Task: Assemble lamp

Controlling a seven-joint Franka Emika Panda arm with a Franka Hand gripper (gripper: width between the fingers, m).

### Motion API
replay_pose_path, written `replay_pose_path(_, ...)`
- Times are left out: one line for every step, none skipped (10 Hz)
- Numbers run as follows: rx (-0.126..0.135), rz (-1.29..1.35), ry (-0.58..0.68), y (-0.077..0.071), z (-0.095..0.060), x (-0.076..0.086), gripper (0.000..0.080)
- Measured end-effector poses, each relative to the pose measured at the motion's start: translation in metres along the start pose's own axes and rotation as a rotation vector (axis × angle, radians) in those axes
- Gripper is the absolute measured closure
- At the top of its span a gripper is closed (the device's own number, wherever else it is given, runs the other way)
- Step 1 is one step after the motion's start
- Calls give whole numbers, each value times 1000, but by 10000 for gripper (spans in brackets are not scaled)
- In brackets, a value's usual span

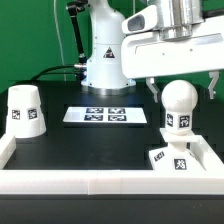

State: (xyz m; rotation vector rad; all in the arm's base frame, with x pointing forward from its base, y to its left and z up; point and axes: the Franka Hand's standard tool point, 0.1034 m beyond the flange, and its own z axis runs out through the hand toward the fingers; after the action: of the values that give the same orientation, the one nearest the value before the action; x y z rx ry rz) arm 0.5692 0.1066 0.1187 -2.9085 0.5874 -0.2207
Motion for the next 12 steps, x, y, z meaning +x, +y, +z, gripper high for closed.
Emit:
replay_pose_path(-2,-40,-1,-1,0,-1,101)
replay_pose_path(-2,-134,0,-1,0,-1,101)
replay_pose_path(-2,-210,0,0,0,0,101)
replay_pose_path(-2,-276,0,0,0,0,101)
replay_pose_path(-3,-345,0,0,0,0,101)
replay_pose_path(-5,-431,5,0,0,1,101)
replay_pose_path(-24,-660,36,-1,-1,3,101)
replay_pose_path(-36,-761,47,-4,-1,2,101)
replay_pose_path(-48,-914,47,-5,-1,4,101)
replay_pose_path(-58,-1042,47,-6,-2,5,101)
replay_pose_path(-64,-1125,33,-7,0,5,101)
replay_pose_path(-74,-1229,10,-8,1,6,101)
